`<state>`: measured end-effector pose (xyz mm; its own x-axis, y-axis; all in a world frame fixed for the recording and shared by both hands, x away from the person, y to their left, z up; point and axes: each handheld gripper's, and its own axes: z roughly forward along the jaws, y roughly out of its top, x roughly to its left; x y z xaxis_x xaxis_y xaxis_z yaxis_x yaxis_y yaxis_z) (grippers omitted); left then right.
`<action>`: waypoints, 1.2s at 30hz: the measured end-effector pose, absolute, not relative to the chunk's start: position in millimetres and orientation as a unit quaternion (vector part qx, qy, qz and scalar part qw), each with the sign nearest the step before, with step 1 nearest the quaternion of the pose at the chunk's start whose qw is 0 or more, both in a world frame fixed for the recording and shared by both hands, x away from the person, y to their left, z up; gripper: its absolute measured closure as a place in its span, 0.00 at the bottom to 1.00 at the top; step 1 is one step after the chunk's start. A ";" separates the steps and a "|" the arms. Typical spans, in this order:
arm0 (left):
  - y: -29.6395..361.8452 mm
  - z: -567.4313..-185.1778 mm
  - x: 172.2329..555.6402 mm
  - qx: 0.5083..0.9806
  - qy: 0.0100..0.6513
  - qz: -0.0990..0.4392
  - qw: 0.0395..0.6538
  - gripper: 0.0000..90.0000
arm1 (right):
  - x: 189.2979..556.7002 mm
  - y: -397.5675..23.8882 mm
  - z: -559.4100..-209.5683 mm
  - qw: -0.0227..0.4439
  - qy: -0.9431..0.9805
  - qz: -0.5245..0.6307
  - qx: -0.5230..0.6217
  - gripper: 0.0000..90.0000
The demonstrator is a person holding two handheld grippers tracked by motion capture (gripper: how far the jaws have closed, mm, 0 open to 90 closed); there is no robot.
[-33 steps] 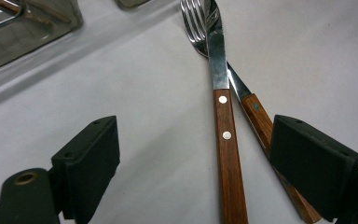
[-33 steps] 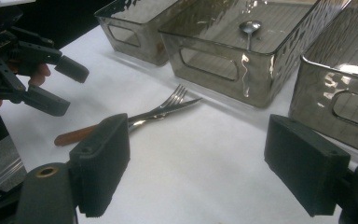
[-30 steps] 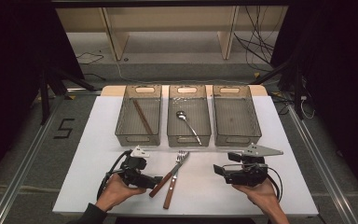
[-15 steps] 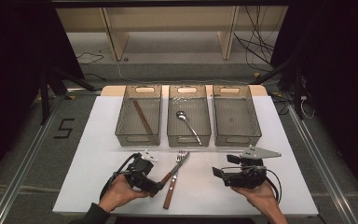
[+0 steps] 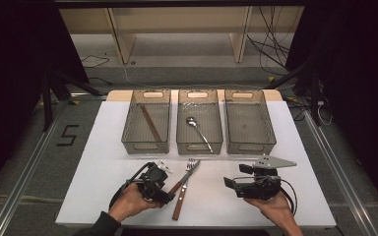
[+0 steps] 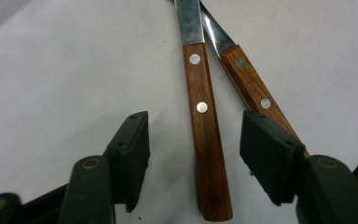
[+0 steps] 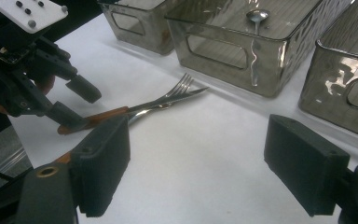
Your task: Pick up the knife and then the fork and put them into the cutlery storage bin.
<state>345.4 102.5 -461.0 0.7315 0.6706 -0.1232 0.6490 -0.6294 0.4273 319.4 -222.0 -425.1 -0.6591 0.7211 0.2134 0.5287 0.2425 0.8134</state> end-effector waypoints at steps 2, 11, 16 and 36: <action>101.8 -461.4 345.7 0.905 0.361 0.021 0.223 0.51 | 319.1 -221.6 -425.3 0.103 0.782 0.468 0.399 0.26; 96.8 -465.2 346.3 0.913 0.350 0.020 0.210 0.60 | 318.1 -221.3 -425.3 0.102 0.782 0.467 0.399 0.26; 93.3 -465.4 346.4 0.917 0.345 0.028 0.199 0.64 | 317.8 -221.3 -425.5 0.102 0.783 0.467 0.399 0.27; 94.2 -466.2 347.8 0.916 0.340 0.047 0.206 0.84 | 317.1 -220.7 -425.5 0.102 0.784 0.466 0.398 0.28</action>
